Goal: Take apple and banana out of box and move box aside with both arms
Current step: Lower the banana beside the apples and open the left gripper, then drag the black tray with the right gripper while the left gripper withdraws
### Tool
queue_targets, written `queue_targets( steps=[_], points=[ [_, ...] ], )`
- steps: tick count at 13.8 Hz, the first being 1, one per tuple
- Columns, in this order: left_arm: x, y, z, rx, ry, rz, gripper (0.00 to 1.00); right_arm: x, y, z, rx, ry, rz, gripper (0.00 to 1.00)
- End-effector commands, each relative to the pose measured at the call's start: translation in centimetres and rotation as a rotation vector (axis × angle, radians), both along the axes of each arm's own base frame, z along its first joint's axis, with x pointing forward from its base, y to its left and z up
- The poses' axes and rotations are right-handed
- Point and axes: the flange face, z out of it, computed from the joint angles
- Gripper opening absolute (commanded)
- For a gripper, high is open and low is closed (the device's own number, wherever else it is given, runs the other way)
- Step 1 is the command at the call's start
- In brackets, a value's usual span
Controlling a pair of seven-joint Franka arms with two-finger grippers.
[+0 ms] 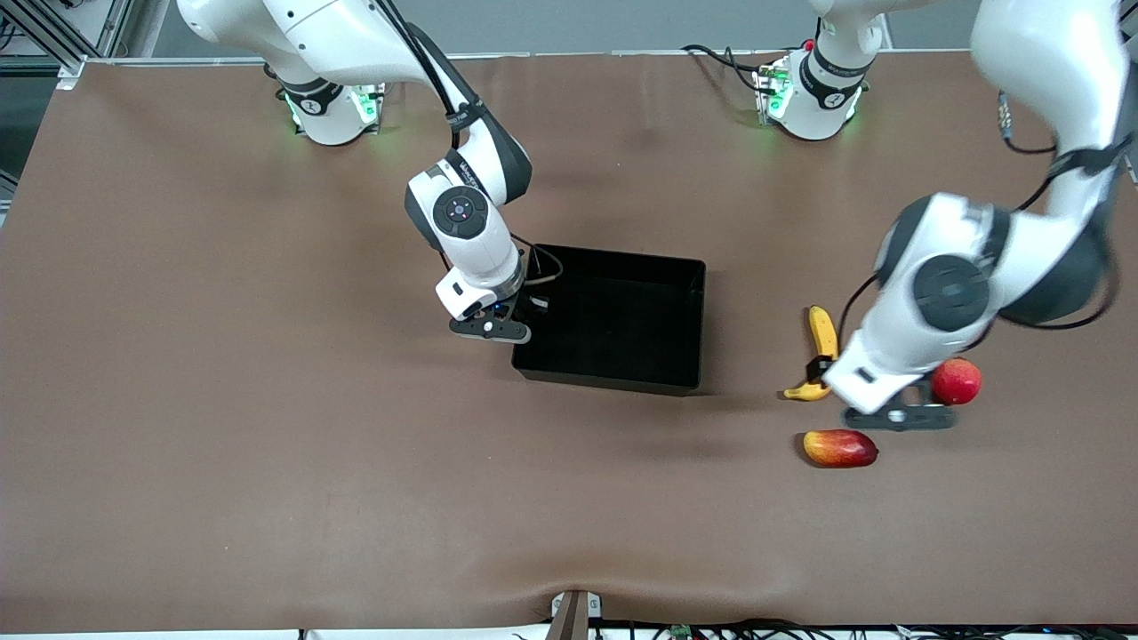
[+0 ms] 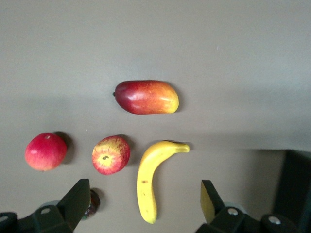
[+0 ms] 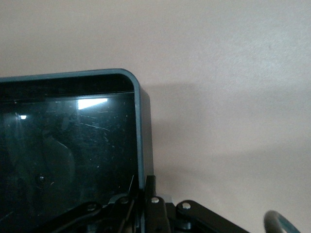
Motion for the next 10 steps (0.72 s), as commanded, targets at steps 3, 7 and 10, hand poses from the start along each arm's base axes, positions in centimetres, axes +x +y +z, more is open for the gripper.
queue_targets(
  steps=[3, 7, 10],
  points=[
    [-2.9, 3.9, 10.0, -0.018, -0.025, 0.087, 1.0, 2.7, -6.5, 9.2, -0.029, 0.062, -0.081, 0.0],
    [-7.0, 3.1, 16.9, 0.033, -0.071, 0.088, 1.0, 4.8, -18.1, 16.7, -0.05, 0.15, -0.088, 0.0],
    [-9.1, 2.0, 19.5, 0.002, -0.085, 0.054, 1.0, 6.9, -34.6, 19.1, -0.025, 0.189, 0.032, 0.0]
  ],
)
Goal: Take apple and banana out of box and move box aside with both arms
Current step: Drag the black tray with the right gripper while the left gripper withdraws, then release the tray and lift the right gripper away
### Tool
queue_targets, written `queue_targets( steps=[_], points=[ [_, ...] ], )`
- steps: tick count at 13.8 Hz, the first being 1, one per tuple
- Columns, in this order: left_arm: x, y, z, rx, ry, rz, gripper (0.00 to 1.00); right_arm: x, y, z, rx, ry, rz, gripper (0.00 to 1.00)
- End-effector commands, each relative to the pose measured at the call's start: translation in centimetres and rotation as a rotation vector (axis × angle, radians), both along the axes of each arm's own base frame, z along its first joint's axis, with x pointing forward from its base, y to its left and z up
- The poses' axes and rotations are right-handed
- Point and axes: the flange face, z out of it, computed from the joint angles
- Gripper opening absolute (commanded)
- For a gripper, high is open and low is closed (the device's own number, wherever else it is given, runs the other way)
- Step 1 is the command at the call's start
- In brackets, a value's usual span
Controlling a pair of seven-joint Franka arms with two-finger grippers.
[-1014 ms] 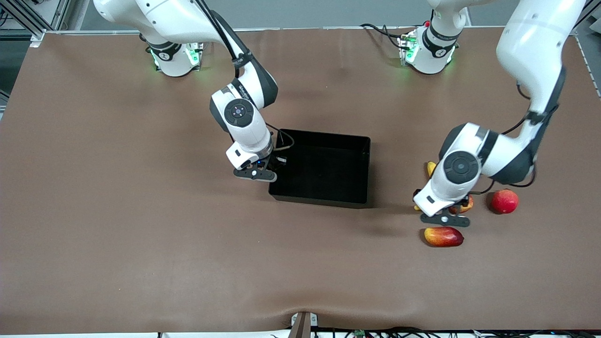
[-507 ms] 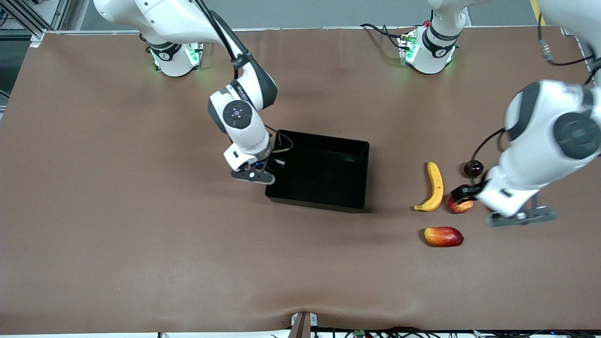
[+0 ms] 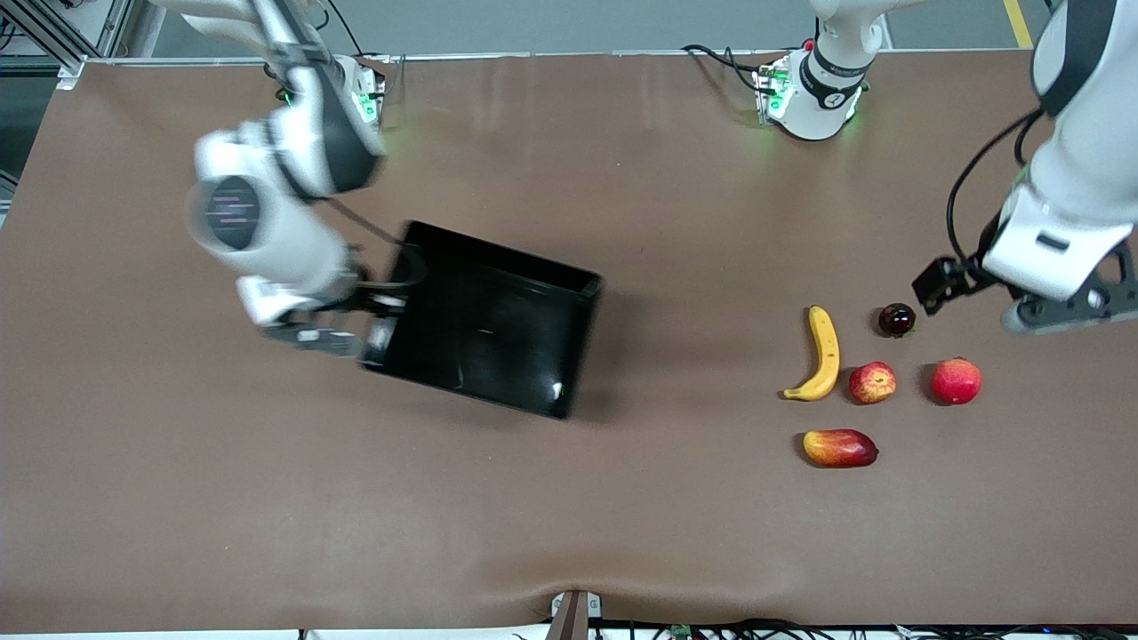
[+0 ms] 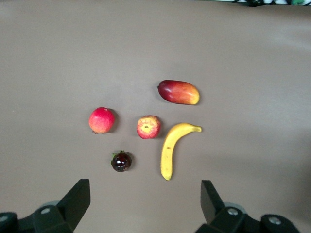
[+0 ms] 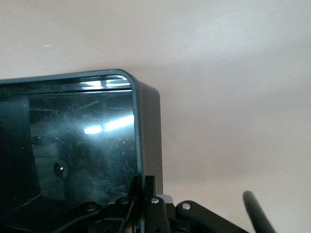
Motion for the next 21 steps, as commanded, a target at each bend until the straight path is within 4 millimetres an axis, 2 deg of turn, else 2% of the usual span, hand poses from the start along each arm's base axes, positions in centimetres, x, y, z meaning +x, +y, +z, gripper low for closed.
queue_targets(
  steps=[1, 2, 4, 5, 6, 7, 8, 9, 11, 13, 15, 16, 17, 18, 19, 21],
  points=[
    [-2.1, -0.8, 1.4, -0.013, 0.0, -0.036, 1.0, 0.2, -13.0, 1.0, 0.048, 0.003, 0.075, 0.0],
    [-2.6, -0.7, 2.1, -0.006, -0.011, -0.032, 1.0, 0.2, -17.7, 0.3, 0.062, 0.003, 0.072, 0.0],
    [-3.7, 0.2, 2.3, -0.051, 0.01, -0.038, 1.0, -0.4, -23.8, -0.9, 0.08, 0.001, 0.062, 0.0],
    [-3.8, 1.0, 1.6, -0.055, 0.033, -0.058, 1.0, -0.7, -25.9, -2.6, 0.082, 0.0, 0.045, 0.0],
    [-4.3, 1.3, 1.8, -0.06, 0.035, -0.068, 1.0, -1.1, -27.7, -4.2, 0.081, -0.011, 0.046, 0.0],
    [-4.8, 1.5, 1.9, -0.073, 0.036, -0.064, 1.0, -1.6, -30.8, -6.4, 0.08, -0.031, 0.056, 0.0],
    [-5.2, 2.6, 2.0, -0.088, 0.04, -0.057, 1.0, -2.4, -34.4, -9.0, 0.083, -0.044, 0.087, 0.0],
    [-5.7, 3.8, 2.0, -0.104, 0.045, -0.06, 1.0, -2.7, -36.5, -11.1, 0.088, -0.055, 0.107, 0.0],
    [-6.5, 4.6, 2.0, -0.107, 0.051, -0.064, 1.0, -3.6, -39.5, -14.6, 0.128, -0.064, 0.101, 0.0],
    [-6.6, 4.6, 1.9, -0.105, 0.054, -0.064, 1.0, -4.2, -40.5, -17.1, 0.177, -0.062, 0.079, 0.0],
    [-6.4, 4.6, 1.8, -0.107, 0.055, -0.058, 1.0, -4.2, -40.7, -18.0, 0.179, -0.059, 0.081, 0.0],
    [-6.4, 4.6, 2.0, -0.107, 0.05, -0.056, 1.0, -4.3, -40.7, -18.6, 0.183, -0.051, 0.079, 0.36],
    [-6.5, 4.4, 2.0, -0.108, 0.051, -0.05, 1.0, -4.4, -40.8, -18.8, 0.187, -0.044, 0.076, 0.99],
    [-6.5, 4.3, 2.1, -0.108, 0.053, -0.048, 1.0, -4.3, -40.5, -18.4, 0.194, -0.038, 0.085, 1.0],
    [-6.5, 4.4, 2.1, -0.108, 0.051, -0.049, 1.0, -3.8, -40.3, -16.9, 0.199, -0.027, 0.101, 1.0],
    [-6.6, 4.4, 2.0, -0.107, 0.063, -0.046, 1.0, -2.8, -41.6, -14.3, 0.231, -0.009, 0.102, 1.0]
  ],
)
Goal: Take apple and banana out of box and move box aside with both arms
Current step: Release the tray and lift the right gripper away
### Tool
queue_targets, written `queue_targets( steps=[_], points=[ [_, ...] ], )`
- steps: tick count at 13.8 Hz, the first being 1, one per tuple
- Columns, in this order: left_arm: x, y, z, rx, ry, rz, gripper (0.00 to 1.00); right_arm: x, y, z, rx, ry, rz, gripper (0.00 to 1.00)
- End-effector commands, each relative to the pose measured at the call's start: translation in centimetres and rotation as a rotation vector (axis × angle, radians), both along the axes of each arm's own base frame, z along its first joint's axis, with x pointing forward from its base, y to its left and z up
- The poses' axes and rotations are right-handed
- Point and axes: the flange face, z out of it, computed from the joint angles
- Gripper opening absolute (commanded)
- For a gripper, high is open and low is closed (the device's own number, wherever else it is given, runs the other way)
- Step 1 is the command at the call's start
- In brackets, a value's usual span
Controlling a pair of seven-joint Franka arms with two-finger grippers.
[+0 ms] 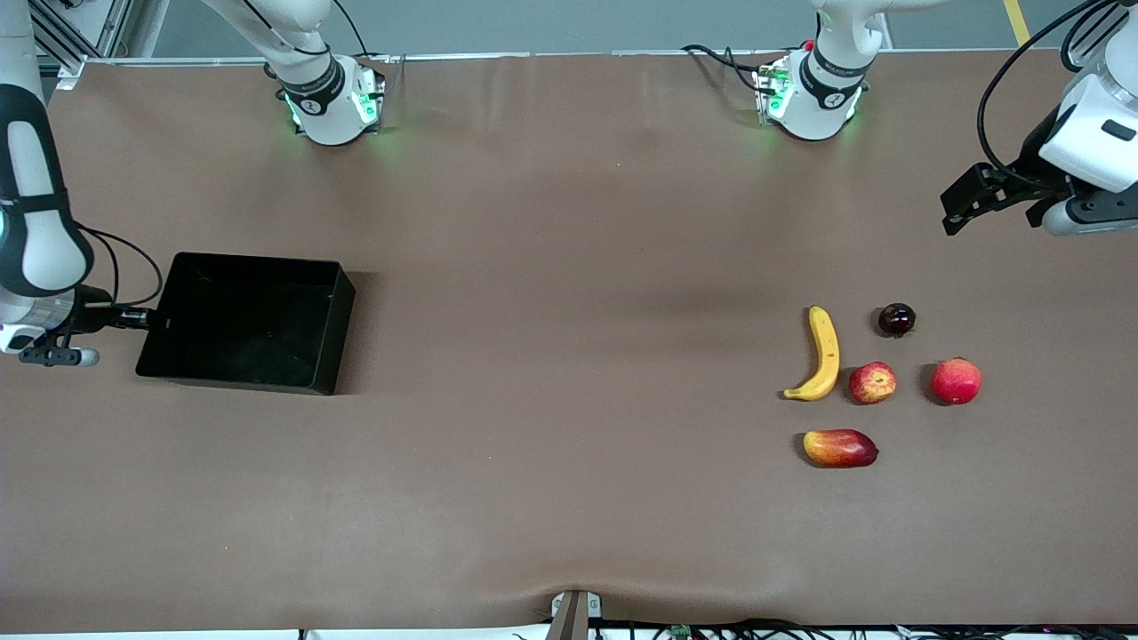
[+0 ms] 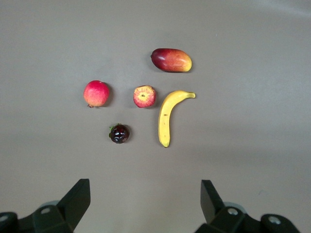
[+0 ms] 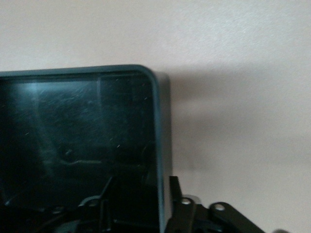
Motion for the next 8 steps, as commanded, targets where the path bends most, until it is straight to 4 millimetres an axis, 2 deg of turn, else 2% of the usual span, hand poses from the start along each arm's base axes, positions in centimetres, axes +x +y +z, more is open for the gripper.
queue_targets(
  steps=[1, 2, 3, 5, 6, 7, 8],
  points=[
    [-0.8, -0.2, 0.3, -0.014, 0.008, 0.005, 1.0, 1.9, -1.9, 4.9, 0.021, -0.05, -0.006, 1.0],
    [-0.7, -0.2, 0.3, -0.015, 0.006, 0.005, 1.0, 3.5, -1.5, 7.7, 0.012, -0.081, 0.042, 1.0],
    [-0.7, -0.1, 0.3, -0.013, 0.008, 0.007, 1.0, 5.3, -0.9, 11.5, 0.015, -0.087, 0.088, 1.0],
    [-0.7, -0.3, 0.2, -0.012, 0.008, 0.0, 1.0, 6.8, -0.8, 18.6, 0.005, -0.109, 0.132, 1.0],
    [-0.7, -0.4, 0.4, -0.009, 0.004, -0.003, 1.0, 7.7, -0.2, 21.2, -0.023, -0.153, 0.153, 1.0],
    [-0.6, -0.4, 0.4, -0.009, 0.004, -0.001, 1.0, 9.0, 1.0, 24.5, -0.057, -0.218, 0.176, 1.0],
    [-0.4, -0.4, 0.1, -0.009, 0.01, -0.003, 1.0, 10.2, 3.6, 28.6, -0.089, -0.28, 0.22, 1.0]
  ],
)
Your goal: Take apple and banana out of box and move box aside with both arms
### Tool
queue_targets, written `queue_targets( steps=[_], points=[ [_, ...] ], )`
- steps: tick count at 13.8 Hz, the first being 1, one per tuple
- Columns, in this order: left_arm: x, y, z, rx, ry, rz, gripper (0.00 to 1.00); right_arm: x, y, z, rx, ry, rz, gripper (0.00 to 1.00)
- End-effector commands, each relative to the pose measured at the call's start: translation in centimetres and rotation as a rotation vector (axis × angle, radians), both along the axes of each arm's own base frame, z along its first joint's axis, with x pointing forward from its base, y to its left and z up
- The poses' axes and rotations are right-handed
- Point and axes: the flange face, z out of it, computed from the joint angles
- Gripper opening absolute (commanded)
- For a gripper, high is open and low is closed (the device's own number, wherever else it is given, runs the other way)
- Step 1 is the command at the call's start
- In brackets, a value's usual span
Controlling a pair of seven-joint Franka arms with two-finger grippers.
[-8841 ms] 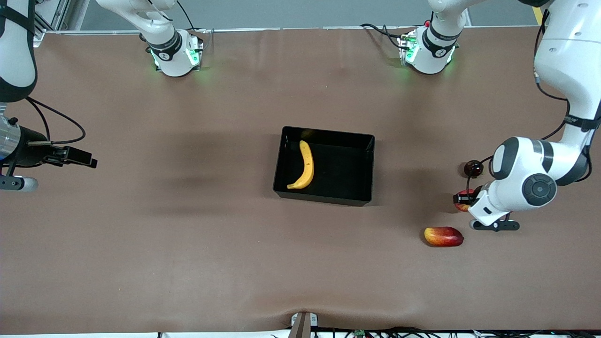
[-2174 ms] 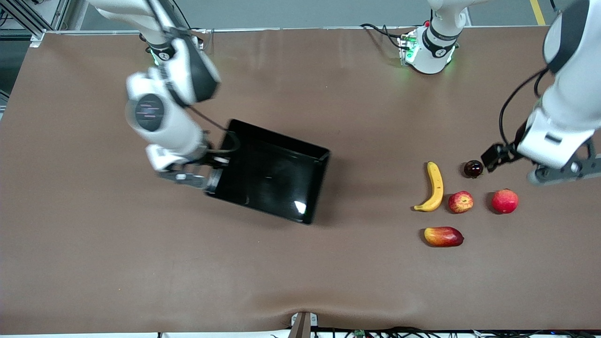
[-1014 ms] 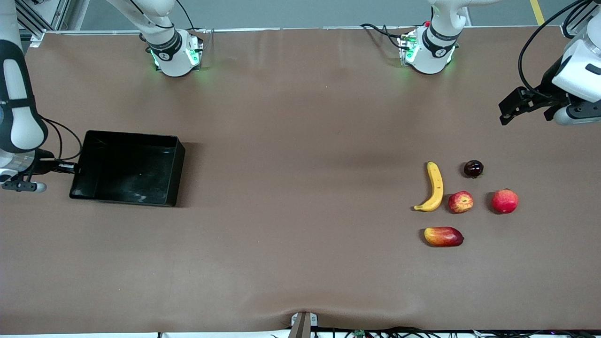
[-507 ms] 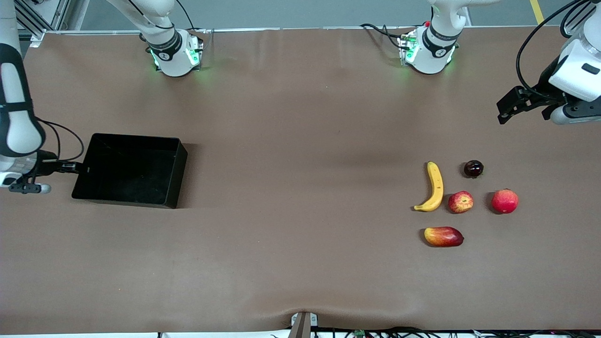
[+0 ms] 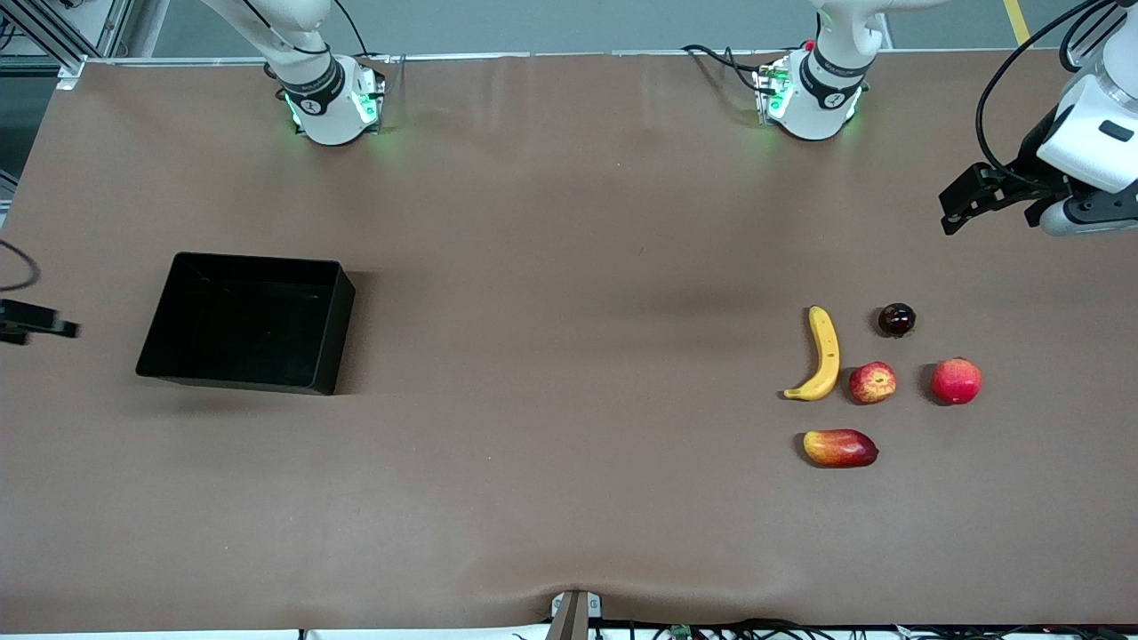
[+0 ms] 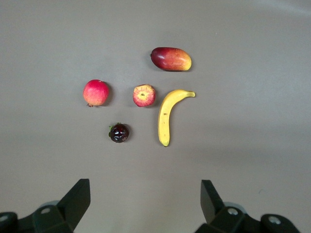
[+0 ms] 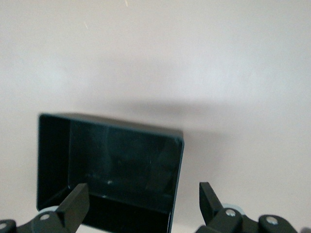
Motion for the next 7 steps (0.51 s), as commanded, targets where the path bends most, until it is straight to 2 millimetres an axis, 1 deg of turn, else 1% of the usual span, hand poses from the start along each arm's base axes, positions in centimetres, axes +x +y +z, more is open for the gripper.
queue_targets(
  steps=[1, 2, 3, 4, 5, 6, 7],
  points=[
    [-0.2, -0.2, -0.1, -0.008, 0.012, -0.004, 1.0, 2.4, 4.6, 6.5, -0.046, -0.092, 0.095, 1.0],
    [-0.2, -0.1, -0.1, -0.007, 0.01, -0.006, 1.0, 2.8, 6.1, 6.7, -0.039, -0.091, 0.119, 1.0],
    [-0.2, -0.1, -0.1, -0.006, 0.009, -0.007, 1.0, 3.1, 8.2, 7.2, -0.035, -0.095, 0.144, 1.0],
    [-0.1, 0.1, 0.1, -0.004, 0.004, -0.003, 1.0, 3.1, 10.0, 8.5, -0.037, -0.1, 0.14, 1.0],
    [-0.2, 0.3, 0.2, -0.004, 0.004, -0.003, 1.0, 2.8, 12.5, 9.6, -0.037, -0.076, 0.098, 1.0],
    [-0.2, 0.4, 0.2, -0.004, 0.004, 0.0, 1.0, 2.1, 14.4, 10.7, -0.044, -0.044, 0.01, 1.0],
    [-0.4, 0.5, 0.5, -0.005, -0.001, 0.012, 1.0, 1.2, 15.5, 11.6, -0.056, -0.006, -0.04, 1.0]
  ],
)
